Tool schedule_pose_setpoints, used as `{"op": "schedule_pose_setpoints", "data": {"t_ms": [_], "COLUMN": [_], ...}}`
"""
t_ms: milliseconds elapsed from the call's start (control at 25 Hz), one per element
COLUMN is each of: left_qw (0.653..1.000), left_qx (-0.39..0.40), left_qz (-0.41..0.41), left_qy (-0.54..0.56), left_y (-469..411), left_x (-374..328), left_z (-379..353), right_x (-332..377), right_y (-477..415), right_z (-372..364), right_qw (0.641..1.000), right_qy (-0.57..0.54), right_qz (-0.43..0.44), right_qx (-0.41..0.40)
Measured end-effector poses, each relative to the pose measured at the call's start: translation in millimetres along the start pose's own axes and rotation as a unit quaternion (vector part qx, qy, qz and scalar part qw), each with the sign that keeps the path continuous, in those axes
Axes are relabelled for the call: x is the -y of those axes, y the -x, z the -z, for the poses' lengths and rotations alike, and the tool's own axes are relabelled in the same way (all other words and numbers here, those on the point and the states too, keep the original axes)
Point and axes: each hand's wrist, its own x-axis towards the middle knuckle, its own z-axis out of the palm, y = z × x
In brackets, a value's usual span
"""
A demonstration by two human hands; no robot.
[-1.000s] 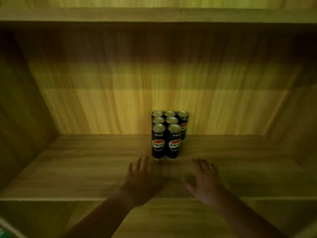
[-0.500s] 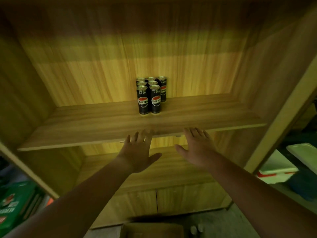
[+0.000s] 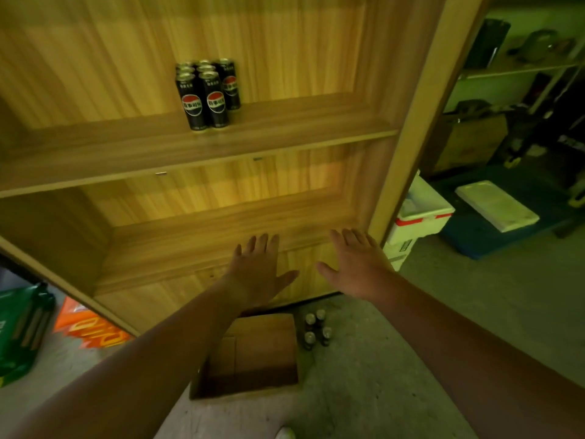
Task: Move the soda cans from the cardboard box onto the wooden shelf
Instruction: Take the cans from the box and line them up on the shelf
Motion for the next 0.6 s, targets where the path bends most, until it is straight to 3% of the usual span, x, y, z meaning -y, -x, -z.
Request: {"op": "schedule_pose_setpoints", "data": {"t_ms": [320, 600], "left_qw": [0.999, 0.998], "left_qx": [0.031, 0.061], "left_qz": [-0.040, -0.001], "left_qy": [0.010, 0.034], "left_y": [-89, -174], "left_x": [-44, -83], "left_z": [-118, -333], "right_x": [-82, -170], "right_y": [-40, -85], "right_z": [-118, -336], "right_qw": [0.999, 0.999], "right_qy": [0.029, 0.013], "right_qz": [-0.001, 0.028], "right_qx": [0.018, 0.041]}}
